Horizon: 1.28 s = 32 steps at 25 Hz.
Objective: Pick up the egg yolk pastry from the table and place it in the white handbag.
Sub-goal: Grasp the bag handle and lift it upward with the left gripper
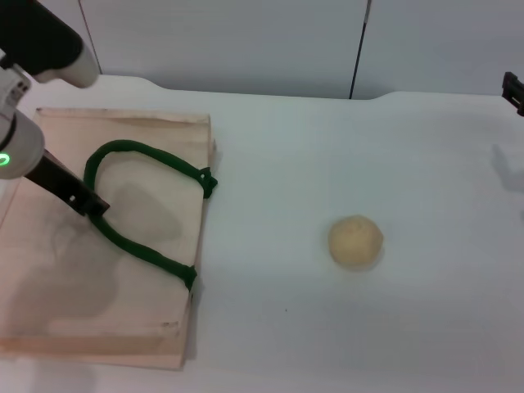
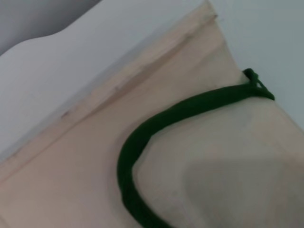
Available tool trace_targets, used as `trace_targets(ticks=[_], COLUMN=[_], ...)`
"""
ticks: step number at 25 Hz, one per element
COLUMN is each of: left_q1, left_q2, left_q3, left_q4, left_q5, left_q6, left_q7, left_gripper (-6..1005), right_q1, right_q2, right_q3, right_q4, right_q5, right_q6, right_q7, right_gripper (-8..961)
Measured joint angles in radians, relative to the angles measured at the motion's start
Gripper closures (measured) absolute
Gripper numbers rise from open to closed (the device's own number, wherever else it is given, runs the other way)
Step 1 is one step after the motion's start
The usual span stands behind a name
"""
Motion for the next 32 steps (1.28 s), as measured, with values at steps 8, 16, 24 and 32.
trace_targets(ticks=[8,16,24,32], left_q1=[0.0,-0.001,-0.003,-0.022], left_q2=[-0.002,-0.003,-0.002,0.0], left_q3=[-0.035,-0.106,-0.163,-0.164], left_q4=[-0.004,-0.007,-0.052,-0.103], left_q5=[-0.006,-0.014,-0.015,-0.008], left_q6=[0.027,0.036,0.081,0.142], left_q7=[-0.046,-0.137,-0.169,-0.171], left_gripper=[564,565,564,564], right_q1=[0.005,0.008,0.008,0.01], right_q2=[0.0,0.0,0.0,0.0], right_q3=[0.001,0.001,0.001,0.0], right_q4=[-0.005,-0.006,-0.006,-0.004], right_q5=[0.0,0.0,0.001,0.001], right_q6=[0.0,0.001,0.004,0.026], right_q7=[0.0,0.0,0.0,0.0], right_gripper=[363,362,362,363])
